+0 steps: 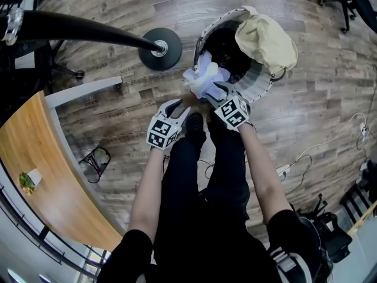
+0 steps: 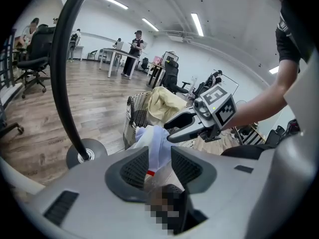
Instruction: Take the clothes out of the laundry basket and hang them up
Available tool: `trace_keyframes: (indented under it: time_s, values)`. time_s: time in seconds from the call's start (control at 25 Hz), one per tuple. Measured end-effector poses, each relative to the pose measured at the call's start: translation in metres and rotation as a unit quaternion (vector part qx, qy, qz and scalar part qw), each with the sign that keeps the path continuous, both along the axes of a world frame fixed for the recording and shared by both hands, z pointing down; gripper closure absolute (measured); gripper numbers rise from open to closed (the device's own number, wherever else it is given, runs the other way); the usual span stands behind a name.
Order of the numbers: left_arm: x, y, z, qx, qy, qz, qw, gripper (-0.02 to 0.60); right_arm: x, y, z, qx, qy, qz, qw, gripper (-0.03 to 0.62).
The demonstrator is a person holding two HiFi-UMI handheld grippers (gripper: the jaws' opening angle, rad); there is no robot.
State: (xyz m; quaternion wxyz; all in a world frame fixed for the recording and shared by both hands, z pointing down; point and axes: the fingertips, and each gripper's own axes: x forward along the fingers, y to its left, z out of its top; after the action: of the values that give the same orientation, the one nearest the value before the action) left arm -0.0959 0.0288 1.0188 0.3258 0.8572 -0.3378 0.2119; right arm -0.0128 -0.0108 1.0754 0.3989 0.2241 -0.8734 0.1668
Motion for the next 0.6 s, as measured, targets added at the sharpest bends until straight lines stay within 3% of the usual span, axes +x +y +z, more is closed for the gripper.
trace_keyframes:
  time_s: [0.2, 0.48, 0.6]
  values:
    - [-0.008, 0.002, 0.013, 0.001, 0.000, -0.011, 0.9999, 0.446, -0.010, -0.005, 0.018, 0.008, 0.006, 0.005, 1.000, 0.378]
    - [-0.014, 0.015, 0.021, -0.006, -0.001, -0.021, 0.9998, 0.446, -0.010, -0.005, 0.021, 0.033, 0.015, 0.032, 0.999, 0.553]
    - [-0.016, 0.026, 0.008, -0.015, -0.003, -0.020, 0.9997, 0.446, -0.007, 0.003, 0.007, 0.026, 0.012, 0.046, 0.999, 0.564]
